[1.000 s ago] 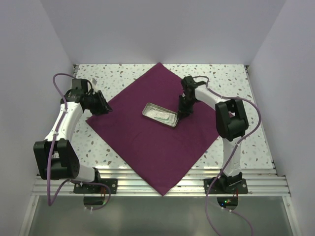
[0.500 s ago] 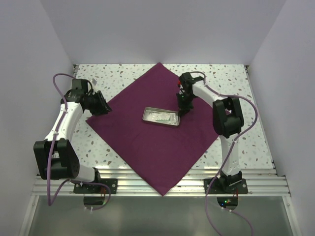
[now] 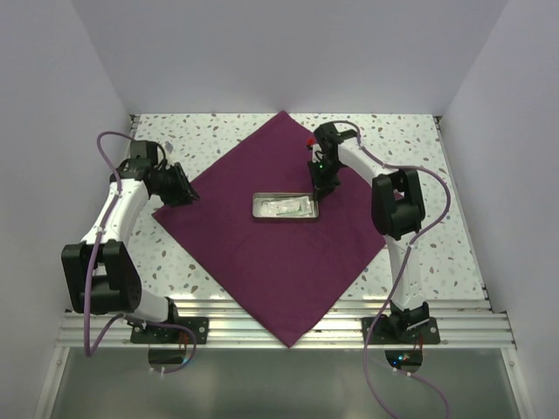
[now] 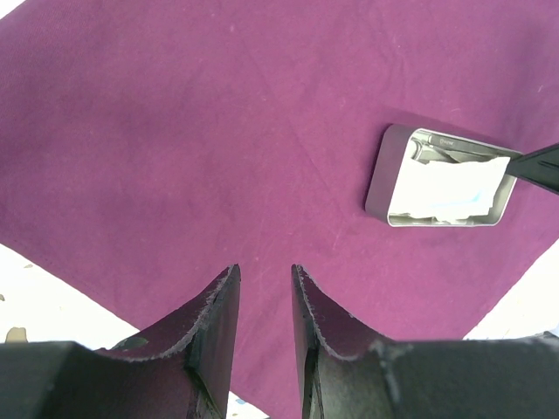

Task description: Prepare the surgical pack

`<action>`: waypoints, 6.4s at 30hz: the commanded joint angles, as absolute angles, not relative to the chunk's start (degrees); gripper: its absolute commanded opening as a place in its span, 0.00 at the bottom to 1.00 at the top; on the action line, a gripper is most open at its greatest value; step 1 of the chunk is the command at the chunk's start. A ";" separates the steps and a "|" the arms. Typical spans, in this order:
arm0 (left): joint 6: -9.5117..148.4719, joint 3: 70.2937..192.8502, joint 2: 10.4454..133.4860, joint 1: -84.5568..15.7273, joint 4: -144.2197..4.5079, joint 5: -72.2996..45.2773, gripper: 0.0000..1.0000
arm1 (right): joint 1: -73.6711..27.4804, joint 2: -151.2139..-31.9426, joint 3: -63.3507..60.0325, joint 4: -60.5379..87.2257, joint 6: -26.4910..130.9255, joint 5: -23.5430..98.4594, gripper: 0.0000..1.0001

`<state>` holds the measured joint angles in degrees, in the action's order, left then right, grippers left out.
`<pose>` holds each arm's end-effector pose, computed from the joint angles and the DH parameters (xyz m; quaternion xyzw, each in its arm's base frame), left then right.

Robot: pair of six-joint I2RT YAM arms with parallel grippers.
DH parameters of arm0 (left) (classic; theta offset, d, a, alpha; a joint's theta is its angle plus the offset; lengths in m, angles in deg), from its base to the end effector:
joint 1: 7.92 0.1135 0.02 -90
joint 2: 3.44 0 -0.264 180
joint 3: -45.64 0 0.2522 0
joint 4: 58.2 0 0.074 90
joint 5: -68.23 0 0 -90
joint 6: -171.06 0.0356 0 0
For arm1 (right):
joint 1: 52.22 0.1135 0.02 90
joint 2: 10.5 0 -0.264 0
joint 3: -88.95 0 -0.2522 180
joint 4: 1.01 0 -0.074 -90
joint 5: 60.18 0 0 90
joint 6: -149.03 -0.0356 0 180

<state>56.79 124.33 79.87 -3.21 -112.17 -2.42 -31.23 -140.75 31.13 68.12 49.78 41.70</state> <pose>0.2967 0.0126 0.2636 -0.1934 0.9302 -0.2048 0.2355 0.4310 0.1732 0.1735 -0.1126 0.9821 0.1282 0.0802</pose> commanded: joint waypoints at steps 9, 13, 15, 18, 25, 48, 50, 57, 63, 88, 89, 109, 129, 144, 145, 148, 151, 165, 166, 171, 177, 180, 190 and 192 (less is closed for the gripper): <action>57.59 124.70 81.55 -3.26 -111.42 -2.00 0.34 | -29.99 -141.02 30.90 67.42 52.79 45.47 0.00; 57.77 125.49 82.25 -3.26 -111.86 -2.00 0.35 | -29.02 -141.10 30.99 68.55 52.79 43.80 0.00; 57.94 126.02 82.69 -3.26 -112.21 -2.08 0.35 | -28.67 -140.93 30.55 69.26 53.05 43.79 0.00; 57.94 126.46 83.04 -3.34 -112.30 -2.26 0.36 | -28.14 -139.61 28.71 68.12 52.35 43.79 0.00; 57.59 127.08 84.62 -3.26 -112.21 -1.91 0.36 | -28.05 -140.49 28.26 69.44 52.18 43.18 0.00; 61.02 131.73 101.76 7.90 -111.78 -14.65 0.12 | -28.05 -139.08 26.95 70.23 52.09 41.94 0.00; 61.28 132.70 104.13 8.87 -111.42 -15.96 0.12 | -27.97 -138.82 26.86 69.97 52.09 42.21 0.00; 61.81 135.86 109.85 12.47 -111.42 -17.55 0.08 | -27.97 -138.73 26.60 70.14 52.35 41.95 0.00; 61.73 135.08 110.38 15.02 -111.51 -17.29 0.08 | -27.97 -139.25 26.77 70.23 52.53 41.77 0.00; 57.77 131.73 98.16 15.99 -111.86 -18.34 0.14 | -28.05 -139.26 27.82 71.81 52.79 41.86 0.03; 57.59 131.91 98.25 15.99 -111.95 -18.95 0.15 | -28.05 -139.61 28.26 72.51 52.88 41.86 0.03; 57.86 130.16 104.66 16.17 -108.78 -16.85 0.14 | -27.17 -140.14 29.05 73.48 52.97 42.03 0.07; 57.24 129.01 99.22 16.78 -108.96 -14.48 0.27 | -26.38 -140.22 30.37 74.27 50.16 43.97 0.23; 56.80 125.68 93.25 16.26 -108.87 -10.79 0.36 | -26.38 -138.73 30.19 74.71 44.45 41.42 0.52; 56.80 125.41 92.80 15.99 -108.79 -10.53 0.36 | -26.38 -138.47 30.37 75.06 44.53 40.46 0.60; 56.45 124.44 90.96 15.38 -108.61 -9.56 0.35 | -26.47 -137.07 31.42 76.29 44.44 38.09 0.98; 56.19 123.92 89.20 14.59 -108.43 -8.33 0.34 | -26.47 -134.87 33.45 79.18 46.02 33.43 0.99; 52.33 116.37 80.59 -2.55 -104.57 -3.42 0.16 | -30.87 -116.32 9.64 69.62 42.95 46.78 0.79; 51.80 115.75 80.32 -4.21 -103.44 -2.97 0.13 | -30.95 -115.71 8.50 68.05 42.60 45.82 0.66; 50.04 116.79 84.09 -9.74 -101.93 -0.68 0.00 | -31.83 -117.89 6.02 62.86 40.58 44.58 0.10; 47.40 121.44 93.31 -16.79 -101.49 0.29 0.00 | -32.01 -124.93 11.03 61.44 39.96 46.25 0.00; 46.96 124.87 97.71 -19.94 -102.19 -0.15 0.00 | -32.01 -126.42 11.39 60.91 39.26 46.43 0.00; 46.61 133.40 106.51 -22.68 -103.87 0.99 0.00 | -31.92 -126.43 7.87 57.92 38.03 50.12 0.00; 46.43 133.67 106.86 -22.86 -103.60 1.52 0.00 | -31.83 -126.51 7.87 57.92 38.20 50.12 0.00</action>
